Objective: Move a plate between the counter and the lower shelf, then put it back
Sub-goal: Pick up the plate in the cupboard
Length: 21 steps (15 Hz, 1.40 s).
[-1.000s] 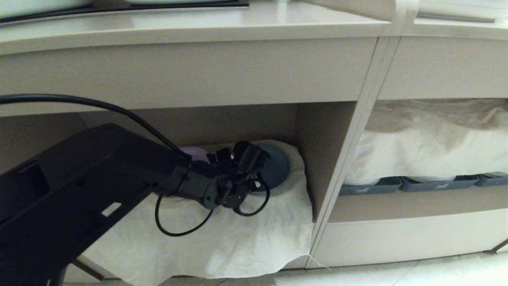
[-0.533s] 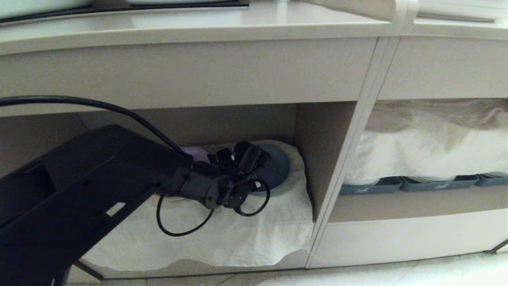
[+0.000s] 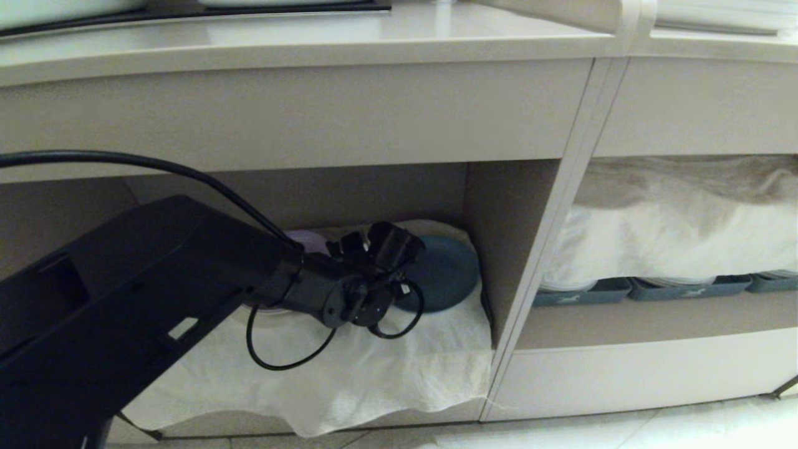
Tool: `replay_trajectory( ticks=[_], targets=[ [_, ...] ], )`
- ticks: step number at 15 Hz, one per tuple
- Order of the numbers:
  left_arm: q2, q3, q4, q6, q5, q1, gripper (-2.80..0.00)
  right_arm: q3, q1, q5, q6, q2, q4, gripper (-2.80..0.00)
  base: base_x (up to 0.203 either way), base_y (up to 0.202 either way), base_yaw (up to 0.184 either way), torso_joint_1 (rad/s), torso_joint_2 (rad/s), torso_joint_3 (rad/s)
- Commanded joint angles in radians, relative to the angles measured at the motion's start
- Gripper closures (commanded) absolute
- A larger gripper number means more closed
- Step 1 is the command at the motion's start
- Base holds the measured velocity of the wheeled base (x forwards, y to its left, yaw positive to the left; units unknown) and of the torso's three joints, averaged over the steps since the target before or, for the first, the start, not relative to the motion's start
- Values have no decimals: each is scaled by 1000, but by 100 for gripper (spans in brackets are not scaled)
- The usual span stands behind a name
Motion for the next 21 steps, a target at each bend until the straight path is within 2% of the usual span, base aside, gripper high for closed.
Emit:
replay_trajectory(
  ticks=[1,13,19,21],
  targets=[
    [0,0,1,-5,3,0,0,0,0,-1,1,1,-1,0,0,0,0,0,0,0],
    [-37,8,30,-10,19,-2,0,0,0,-1,1,2,-1,0,0,0,0,0,0,0],
    [-52,9,40,-53,31,-3,0,0,0,-1,0,1,-1,0,0,0,0,0,0,0],
    [-56,9,67,-85,30,0,0,0,0,-1,0,0,-1,0,0,0,0,0,0,0]
  ],
)
